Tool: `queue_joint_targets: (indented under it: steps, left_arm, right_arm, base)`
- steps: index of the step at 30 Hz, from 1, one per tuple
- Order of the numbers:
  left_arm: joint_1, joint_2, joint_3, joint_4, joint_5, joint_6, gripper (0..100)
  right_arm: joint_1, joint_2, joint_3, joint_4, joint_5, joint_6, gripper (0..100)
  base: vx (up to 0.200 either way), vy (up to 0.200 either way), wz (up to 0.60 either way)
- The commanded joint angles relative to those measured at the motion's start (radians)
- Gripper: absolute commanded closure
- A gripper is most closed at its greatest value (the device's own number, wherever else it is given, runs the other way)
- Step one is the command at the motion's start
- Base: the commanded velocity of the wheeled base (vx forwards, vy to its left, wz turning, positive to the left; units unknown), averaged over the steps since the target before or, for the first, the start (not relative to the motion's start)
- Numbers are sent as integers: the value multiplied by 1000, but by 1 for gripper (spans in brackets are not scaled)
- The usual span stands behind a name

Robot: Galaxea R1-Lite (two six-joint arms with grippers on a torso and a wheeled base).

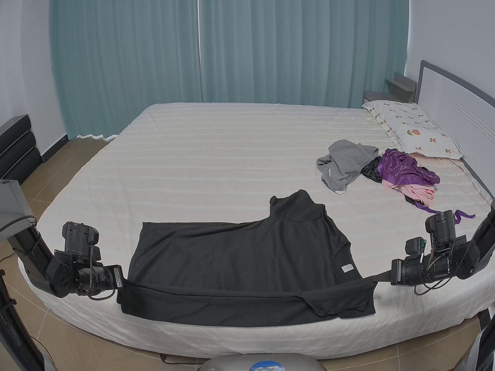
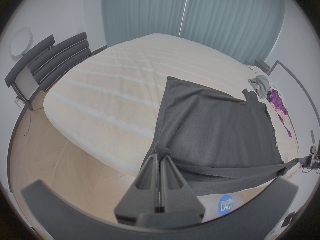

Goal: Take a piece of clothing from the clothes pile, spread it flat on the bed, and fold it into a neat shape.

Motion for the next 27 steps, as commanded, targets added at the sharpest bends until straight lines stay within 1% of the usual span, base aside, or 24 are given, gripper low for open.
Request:
queue_joint_targets:
  steps: [1,17,24,27]
  left_arm:
    - [4,63,-34,-1,1,-1,100]
    - [-2,203,-148,-4,-1,-3,100]
    - [-2,235,-175,-7,-2,-9,100]
    - [-13,253,-187,-7,-2,-46,100]
  right_arm:
    - [5,70,-33,-2,-2,2,100]
    - [14,202,-141,-2,-5,8,100]
    - [22,233,-162,-3,-6,34,100]
    - [32,239,-165,-3,-6,48,100]
  base:
    - [0,0,0]
    - [0,0,0]
    - [0,0,0]
    - [0,0,0]
